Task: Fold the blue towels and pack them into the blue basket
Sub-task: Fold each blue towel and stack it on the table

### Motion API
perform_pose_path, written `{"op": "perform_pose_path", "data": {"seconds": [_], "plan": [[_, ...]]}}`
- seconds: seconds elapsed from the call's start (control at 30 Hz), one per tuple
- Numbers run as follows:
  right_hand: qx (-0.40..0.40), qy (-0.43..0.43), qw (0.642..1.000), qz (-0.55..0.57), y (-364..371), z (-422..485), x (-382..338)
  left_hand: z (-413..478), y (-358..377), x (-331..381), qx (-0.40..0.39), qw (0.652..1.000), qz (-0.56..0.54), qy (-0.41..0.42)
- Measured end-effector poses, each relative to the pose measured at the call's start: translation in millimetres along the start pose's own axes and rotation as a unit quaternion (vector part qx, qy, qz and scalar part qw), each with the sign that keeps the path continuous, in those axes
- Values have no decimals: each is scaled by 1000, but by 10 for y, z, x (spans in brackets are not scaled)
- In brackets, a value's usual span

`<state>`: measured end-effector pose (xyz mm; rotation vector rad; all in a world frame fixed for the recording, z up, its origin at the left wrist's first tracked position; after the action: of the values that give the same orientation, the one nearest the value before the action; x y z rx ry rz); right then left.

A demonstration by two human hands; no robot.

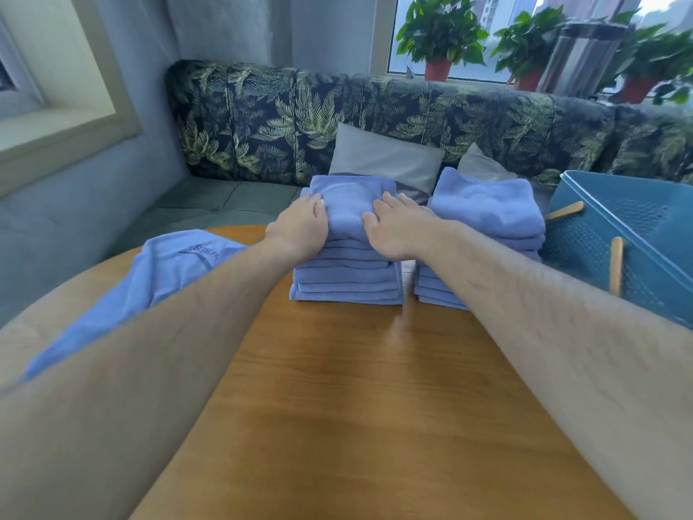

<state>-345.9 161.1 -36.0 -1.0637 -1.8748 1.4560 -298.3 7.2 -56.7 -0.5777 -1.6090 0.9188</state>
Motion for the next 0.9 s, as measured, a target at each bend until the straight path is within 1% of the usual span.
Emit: {"op": "perform_pose_path", "data": {"seconds": [0.07, 0.13, 0.17, 0.2, 0.23, 0.27, 0.3, 0.33, 0.37, 0.4, 0.47, 0.57, 0.63, 0.67, 0.73, 0.8, 0.9], "plan": [[1, 9, 1000, -22, -80, -68, -17, 60, -14, -77, -13, 1000, -7, 4], [28, 7, 999, -16, -184, -223, -27, -84, -133, -59, 6, 1000, -10, 14], [74, -6, 997, -8, -268, -354, -68, -274, -221, -22, 21, 1000, -12, 15], [148, -29, 988, -7, -359, -528, -154, -476, -293, -4, 43, 999, -13, 20], [229, -59, 971, -11, -420, -741, -283, -632, -341, -37, 74, 997, -18, 31], [291, -92, 952, -11, -405, -942, -447, -798, -380, -87, 104, 994, -17, 38], [316, -126, 940, -5, -306, -1082, -640, -966, -393, -131, 121, 991, -13, 51], [307, -157, 939, 10, -131, -1140, -836, -1120, -385, -174, 127, 990, -11, 66], [278, -183, 942, 28, 82, -1147, -1031, -1228, -365, -256, 128, 989, -14, 78], [246, -202, 947, 48, 309, -1107, -1219, -1310, -339, -385, 123, 990, -11, 71], [190, -222, 953, 78, 679, -996, -1562, -1444, -331, -712, 108, 994, 14, 26], [121, -240, 958, 104, 1001, -785, -2097, -1689, -422, -1276, 78, 989, 107, -64], [68, -247, 963, 84, 1167, -684, -2480, -1846, -497, -1696, 38, 980, 140, -135], [40, -250, 965, 64, 1269, -652, -2656, -1928, -527, -1904, 22, 976, 138, -165], [-16, -251, 967, 25, 1503, -620, -2913, -2068, -522, -2228, 5, 975, 116, -191], [-31, -243, 969, 21, 1648, -581, -2991, -2158, -406, -2361, -11, 978, 122, -170], [-1, -236, 971, 47, 1656, -542, -2942, -2254, -258, -2379, 8, 974, 171, -147]]}}
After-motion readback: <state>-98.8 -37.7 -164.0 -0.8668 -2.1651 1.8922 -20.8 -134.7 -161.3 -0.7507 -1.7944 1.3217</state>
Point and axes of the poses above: each hand's wrist, its own z-axis towards the middle knuckle, its own y-axis out of the palm, x = y × z, the point moved 10 cm from there along z, towards the middle knuckle, and after that the axes turned 13 degrees about -x, right-handed, at the moved point
